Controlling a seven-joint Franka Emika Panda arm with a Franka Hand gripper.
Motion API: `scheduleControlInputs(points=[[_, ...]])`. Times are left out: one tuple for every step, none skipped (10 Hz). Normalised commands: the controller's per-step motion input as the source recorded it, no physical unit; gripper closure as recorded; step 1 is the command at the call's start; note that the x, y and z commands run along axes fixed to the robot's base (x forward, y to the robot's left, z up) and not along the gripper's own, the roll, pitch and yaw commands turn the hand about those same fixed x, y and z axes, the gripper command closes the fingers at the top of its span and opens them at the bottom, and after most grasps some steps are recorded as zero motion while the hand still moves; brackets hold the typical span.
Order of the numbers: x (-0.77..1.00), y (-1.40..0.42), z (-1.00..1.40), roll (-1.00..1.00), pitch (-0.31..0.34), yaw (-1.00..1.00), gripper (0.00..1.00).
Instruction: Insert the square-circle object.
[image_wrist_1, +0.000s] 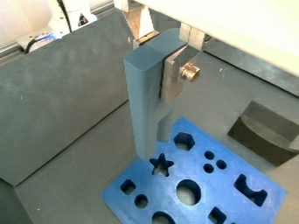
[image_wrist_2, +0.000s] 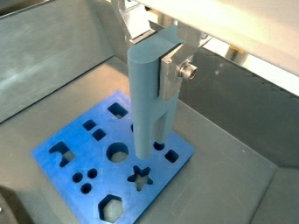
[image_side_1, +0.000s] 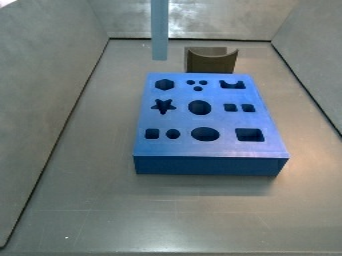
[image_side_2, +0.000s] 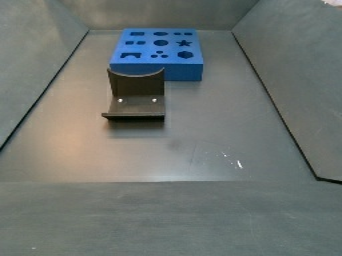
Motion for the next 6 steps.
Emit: scheduleControlInputs(points=[[-0.03, -0.51, -0.59, 0.02, -0.134, -0.75, 1.00], [-0.05, -0.52, -0.67, 0.05, -0.147, -0.75, 1.00], [-0.05, -0.51, -0.66, 0.05, -0.147, -0.77, 1.00], [-0.03, -0.43, -0.66, 0.05, -0.129, -0.83, 1.00], [-0.01, -0.26, -0.67, 0.04, -0.096, -0.95, 1.00], [0.00, -0.05, -0.70, 0.01, -0.054, -1.00, 1.00]])
